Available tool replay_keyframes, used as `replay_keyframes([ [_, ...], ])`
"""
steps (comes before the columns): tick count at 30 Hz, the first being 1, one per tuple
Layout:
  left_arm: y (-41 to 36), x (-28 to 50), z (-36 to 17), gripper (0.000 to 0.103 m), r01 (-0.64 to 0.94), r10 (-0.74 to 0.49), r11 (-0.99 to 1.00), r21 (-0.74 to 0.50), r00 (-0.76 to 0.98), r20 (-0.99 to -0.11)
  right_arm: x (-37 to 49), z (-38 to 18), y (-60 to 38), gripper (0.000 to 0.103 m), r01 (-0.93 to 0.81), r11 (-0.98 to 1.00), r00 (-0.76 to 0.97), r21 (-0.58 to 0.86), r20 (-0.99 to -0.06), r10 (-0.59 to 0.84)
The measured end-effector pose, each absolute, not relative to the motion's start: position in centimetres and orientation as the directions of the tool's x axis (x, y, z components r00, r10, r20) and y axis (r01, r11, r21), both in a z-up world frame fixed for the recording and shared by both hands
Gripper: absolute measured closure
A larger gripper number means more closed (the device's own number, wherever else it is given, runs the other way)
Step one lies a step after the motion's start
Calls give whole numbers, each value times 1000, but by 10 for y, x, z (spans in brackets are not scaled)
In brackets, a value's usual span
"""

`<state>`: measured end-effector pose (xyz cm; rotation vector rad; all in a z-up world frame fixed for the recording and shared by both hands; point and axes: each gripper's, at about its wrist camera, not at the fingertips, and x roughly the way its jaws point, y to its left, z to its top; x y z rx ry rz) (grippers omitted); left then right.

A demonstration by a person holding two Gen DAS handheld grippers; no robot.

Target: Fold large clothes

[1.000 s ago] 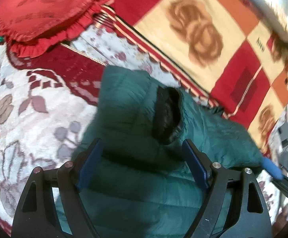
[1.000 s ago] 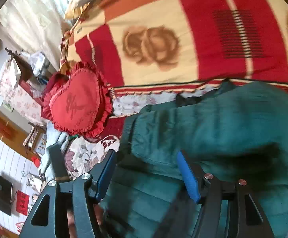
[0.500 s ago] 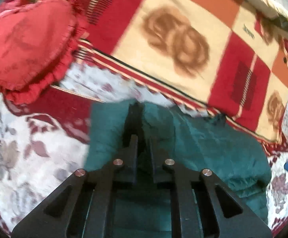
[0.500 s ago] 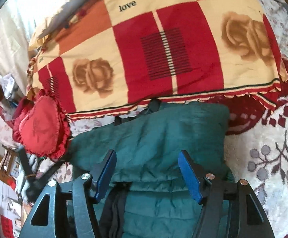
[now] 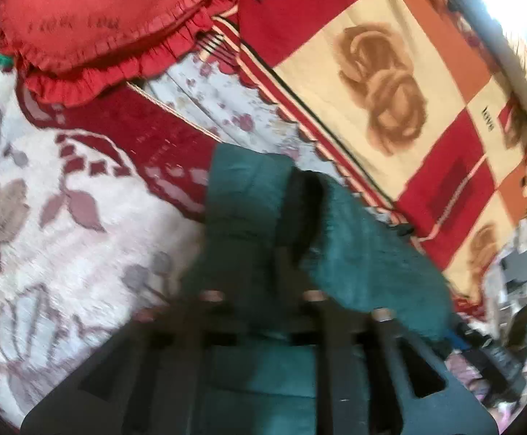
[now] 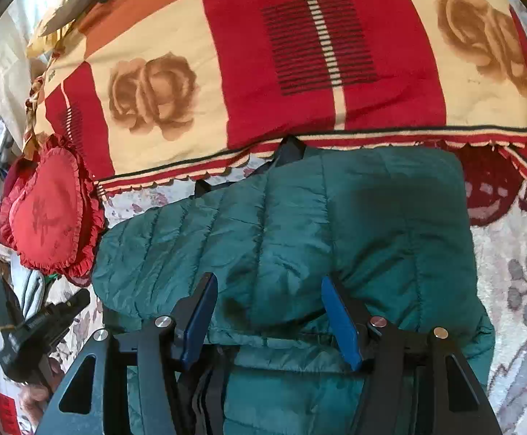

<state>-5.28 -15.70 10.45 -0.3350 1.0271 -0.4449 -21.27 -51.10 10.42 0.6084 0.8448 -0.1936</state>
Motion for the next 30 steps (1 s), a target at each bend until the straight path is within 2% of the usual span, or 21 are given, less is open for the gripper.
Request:
replay_keyframes([
  [2,-158,-56,110,25,200,-541,835,-512,459,-704,-217,109,-511,45,386,813,666,436,-741,81],
  [4,-162,-61,116,23,206,-553,825,-526,486,-677,-223,116,-512,45,376,817,677,438,-732,81],
  [9,-190,-54,104,23,186,-492,869,-459,431,-756,-234,128,-515,45,375,815,686,441,-723,76],
  [13,-208,-52,94,24,200,-492,869,-452,431,-756,-243,138,-517,45,371,816,702,442,-709,65],
  [14,-215,-53,94,43,231,-491,871,-433,427,-760,-245,140,-517,45,372,817,704,439,-707,60],
  [15,-223,-53,94,72,263,-465,884,-386,421,-779,-246,142,-518,45,374,819,706,436,-706,54],
  [16,-228,-53,94,81,292,-457,886,-361,411,-789,-246,143,-518,45,375,820,707,433,-705,49],
  [21,-204,-66,119,87,350,-475,875,-334,489,-732,-244,145,-519,45,368,822,715,434,-697,48],
  [26,-190,-60,95,87,305,-415,904,-299,465,-782,-219,121,-510,45,369,847,661,383,-748,50],
  [30,-197,-62,79,87,304,-401,909,-286,446,-800,-195,86,-501,45,380,884,572,272,-820,7],
])
